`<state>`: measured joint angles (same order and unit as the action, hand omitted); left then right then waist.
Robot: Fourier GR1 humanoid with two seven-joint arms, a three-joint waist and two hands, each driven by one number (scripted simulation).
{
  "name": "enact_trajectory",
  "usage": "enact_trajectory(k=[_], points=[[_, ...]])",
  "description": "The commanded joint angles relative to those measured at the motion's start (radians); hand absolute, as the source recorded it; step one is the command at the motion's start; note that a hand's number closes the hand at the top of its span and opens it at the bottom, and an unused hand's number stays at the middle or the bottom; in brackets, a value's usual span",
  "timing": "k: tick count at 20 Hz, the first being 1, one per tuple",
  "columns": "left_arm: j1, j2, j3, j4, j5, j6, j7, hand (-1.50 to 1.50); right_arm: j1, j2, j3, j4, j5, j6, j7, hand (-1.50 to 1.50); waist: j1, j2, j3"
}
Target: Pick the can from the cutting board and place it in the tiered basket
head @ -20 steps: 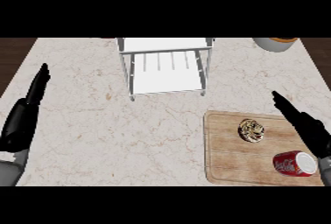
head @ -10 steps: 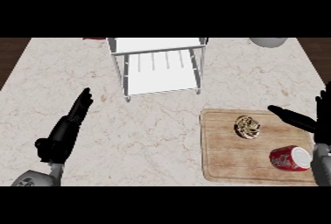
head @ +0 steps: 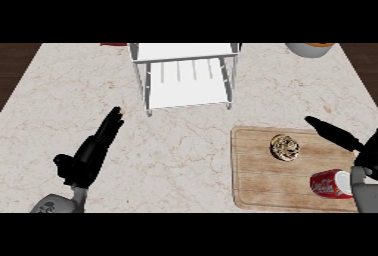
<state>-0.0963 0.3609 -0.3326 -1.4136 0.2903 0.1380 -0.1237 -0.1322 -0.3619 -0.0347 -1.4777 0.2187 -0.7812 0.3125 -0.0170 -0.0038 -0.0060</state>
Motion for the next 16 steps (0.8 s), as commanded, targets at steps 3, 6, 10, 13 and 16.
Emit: enact_trajectory(k=[3, 6, 10, 13, 16], points=[[-0.016, 0.005, 0.009, 0.019, -0.007, 0.000, 0.003, 0.00, 0.081, -0.217, 0.097, 0.007, 0.178, 0.199, 0.332, -1.50, -0.020, -0.002, -0.014], [-0.013, -0.002, -0.001, 0.019, -0.011, -0.005, -0.002, 0.00, 0.097, -0.282, 0.168, 0.003, 0.183, 0.384, 0.493, -1.50, -0.001, 0.001, -0.014], [-0.016, -0.004, 0.000, 0.029, -0.005, -0.021, -0.011, 0.00, 0.052, -0.364, 0.242, -0.082, 0.179, 0.608, 0.719, -1.50, 0.020, 0.001, -0.013], [-0.030, -0.026, -0.008, 0.025, 0.000, -0.013, 0.017, 0.00, -0.011, -0.388, 0.278, -0.201, 0.135, 0.757, 0.923, -1.50, 0.018, -0.004, -0.008], [-0.063, -0.015, 0.028, 0.050, 0.016, -0.026, 0.022, 0.00, -0.069, -0.382, 0.286, -0.320, 0.094, 0.834, 1.116, -1.50, 0.009, -0.004, -0.004]])
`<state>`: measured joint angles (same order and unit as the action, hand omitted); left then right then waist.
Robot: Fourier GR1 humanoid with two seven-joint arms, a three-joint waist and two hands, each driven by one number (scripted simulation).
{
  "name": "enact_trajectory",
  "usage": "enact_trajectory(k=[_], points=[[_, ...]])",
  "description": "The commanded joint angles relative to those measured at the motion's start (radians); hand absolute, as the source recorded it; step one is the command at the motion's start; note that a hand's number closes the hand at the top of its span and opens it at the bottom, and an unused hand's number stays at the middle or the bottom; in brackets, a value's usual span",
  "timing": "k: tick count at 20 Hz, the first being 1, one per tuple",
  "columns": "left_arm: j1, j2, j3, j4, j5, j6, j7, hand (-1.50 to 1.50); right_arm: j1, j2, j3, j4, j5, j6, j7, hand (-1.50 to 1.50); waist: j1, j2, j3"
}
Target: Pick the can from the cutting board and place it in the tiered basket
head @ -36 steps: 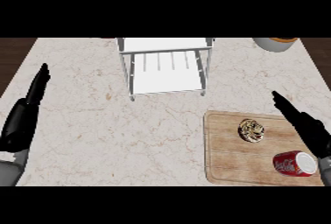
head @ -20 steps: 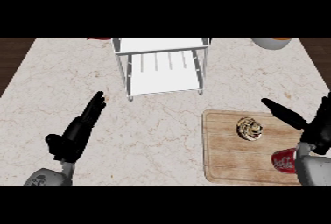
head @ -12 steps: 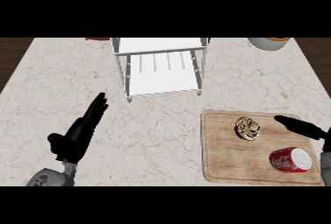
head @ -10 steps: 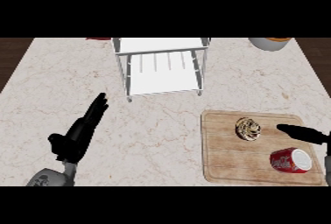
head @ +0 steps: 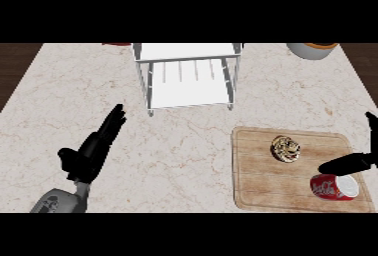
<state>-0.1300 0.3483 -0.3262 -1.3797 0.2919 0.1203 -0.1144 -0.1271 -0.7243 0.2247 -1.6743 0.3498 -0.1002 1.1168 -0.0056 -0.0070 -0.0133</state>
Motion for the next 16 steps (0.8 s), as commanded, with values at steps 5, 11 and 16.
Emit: enact_trajectory(k=[5, 11, 16], points=[[-0.024, -0.021, 0.008, 0.052, -0.011, -0.007, -0.018, 0.00, -0.099, -0.012, 0.018, -0.114, -0.051, 0.199, 0.368, -1.50, -0.001, 0.004, 0.006], [-0.014, -0.035, -0.001, 0.031, -0.022, -0.002, -0.025, 0.00, -0.020, 0.002, 0.038, -0.073, 0.083, 0.178, 0.370, -1.50, -0.004, 0.005, 0.007], [0.003, -0.021, 0.019, 0.052, -0.020, -0.019, -0.058, 0.00, 0.019, 0.056, -0.009, -0.030, 0.064, 0.208, 0.370, -1.50, -0.003, 0.006, 0.006]])
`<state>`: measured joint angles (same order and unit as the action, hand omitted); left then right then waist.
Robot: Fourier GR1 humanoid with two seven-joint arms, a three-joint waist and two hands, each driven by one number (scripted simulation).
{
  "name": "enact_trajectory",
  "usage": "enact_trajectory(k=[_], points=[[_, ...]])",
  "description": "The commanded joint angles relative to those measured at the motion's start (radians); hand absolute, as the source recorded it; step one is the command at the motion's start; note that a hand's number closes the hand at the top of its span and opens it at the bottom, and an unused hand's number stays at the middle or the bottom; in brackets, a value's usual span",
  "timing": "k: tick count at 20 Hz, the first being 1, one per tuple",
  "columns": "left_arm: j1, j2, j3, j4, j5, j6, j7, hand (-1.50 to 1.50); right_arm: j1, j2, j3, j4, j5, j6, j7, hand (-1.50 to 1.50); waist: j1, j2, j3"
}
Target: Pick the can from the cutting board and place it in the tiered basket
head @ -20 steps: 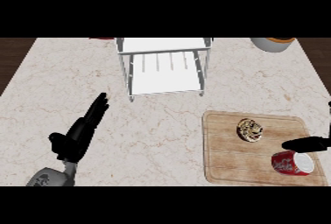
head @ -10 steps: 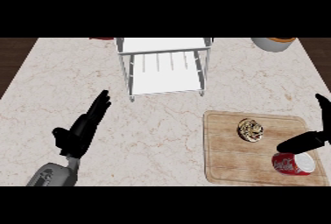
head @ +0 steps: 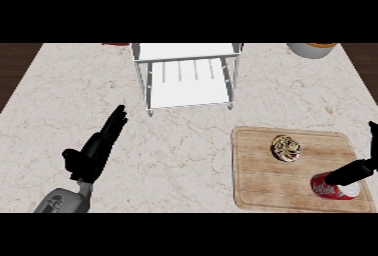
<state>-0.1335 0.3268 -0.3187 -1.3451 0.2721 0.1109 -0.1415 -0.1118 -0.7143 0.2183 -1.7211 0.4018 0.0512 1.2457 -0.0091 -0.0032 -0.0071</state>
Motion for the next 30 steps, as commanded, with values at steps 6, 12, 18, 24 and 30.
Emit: enact_trajectory(k=[6, 12, 18, 24, 30], points=[[0.015, -0.008, 0.000, 0.024, -0.024, -0.014, -0.031, 0.00, 0.008, 0.157, -0.044, -0.009, 0.085, 0.049, 0.242, -1.50, 0.005, 0.001, 0.003], [-0.002, -0.004, 0.020, 0.002, -0.006, -0.027, 0.010, 0.00, 0.070, 0.227, -0.068, 0.016, 0.192, 0.047, 0.242, -1.50, 0.004, 0.002, 0.004], [-0.015, -0.039, 0.004, -0.008, -0.037, 0.002, 0.028, 0.00, 0.125, 0.280, -0.129, -0.048, 0.216, 0.110, 0.242, -1.50, -0.001, 0.001, 0.005], [0.015, -0.041, 0.028, 0.030, -0.037, -0.034, -0.029, 0.00, 0.174, 0.357, -0.116, -0.029, 0.291, 0.080, 0.203, -1.50, 0.006, 0.003, 0.006], [0.015, -0.039, 0.052, 0.019, -0.037, -0.051, -0.004, 0.00, 0.172, 0.423, -0.143, -0.041, 0.341, 0.097, 0.190, -1.50, 0.008, 0.003, 0.006]])
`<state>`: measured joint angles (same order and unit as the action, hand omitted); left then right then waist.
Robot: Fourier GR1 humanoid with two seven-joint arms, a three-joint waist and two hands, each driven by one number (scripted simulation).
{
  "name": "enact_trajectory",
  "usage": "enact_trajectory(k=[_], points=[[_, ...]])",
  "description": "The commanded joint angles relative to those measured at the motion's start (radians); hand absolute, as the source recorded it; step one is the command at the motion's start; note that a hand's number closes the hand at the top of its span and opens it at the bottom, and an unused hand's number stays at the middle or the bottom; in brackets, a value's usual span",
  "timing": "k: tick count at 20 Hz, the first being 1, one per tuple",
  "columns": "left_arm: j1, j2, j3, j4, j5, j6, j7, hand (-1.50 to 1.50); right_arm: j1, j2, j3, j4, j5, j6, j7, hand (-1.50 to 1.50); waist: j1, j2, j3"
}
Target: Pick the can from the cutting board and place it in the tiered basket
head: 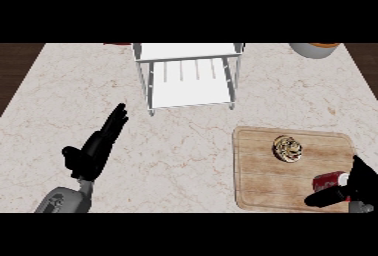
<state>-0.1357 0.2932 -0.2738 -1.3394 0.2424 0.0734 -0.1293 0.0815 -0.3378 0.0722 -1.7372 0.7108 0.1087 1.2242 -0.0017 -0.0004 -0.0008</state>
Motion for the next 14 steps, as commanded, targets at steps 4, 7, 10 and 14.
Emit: enact_trajectory(k=[4, 7, 10, 14], points=[[-0.028, 0.005, 0.068, 0.100, -0.002, -0.083, -0.069, 0.00, -0.057, 0.099, 0.005, 0.017, 0.135, -0.060, 0.051, 1.50, -0.001, 0.001, 0.000], [-0.003, -0.044, 0.025, -0.023, -0.048, -0.012, 0.023, 0.00, -0.108, 0.113, -0.023, 0.046, 0.183, -0.053, 0.030, 1.50, 0.005, 0.000, 0.001], [0.005, -0.028, 0.063, -0.008, -0.040, -0.066, 0.012, 0.00, -0.096, 0.089, -0.096, 0.117, 0.173, -0.069, -0.090, 1.50, 0.004, 0.001, 0.001], [0.006, -0.091, 0.056, 0.012, -0.094, -0.040, 0.011, 0.00, -0.055, 0.133, -0.075, 0.097, 0.243, -0.083, -0.114, 1.50, 0.001, 0.000, 0.001]])
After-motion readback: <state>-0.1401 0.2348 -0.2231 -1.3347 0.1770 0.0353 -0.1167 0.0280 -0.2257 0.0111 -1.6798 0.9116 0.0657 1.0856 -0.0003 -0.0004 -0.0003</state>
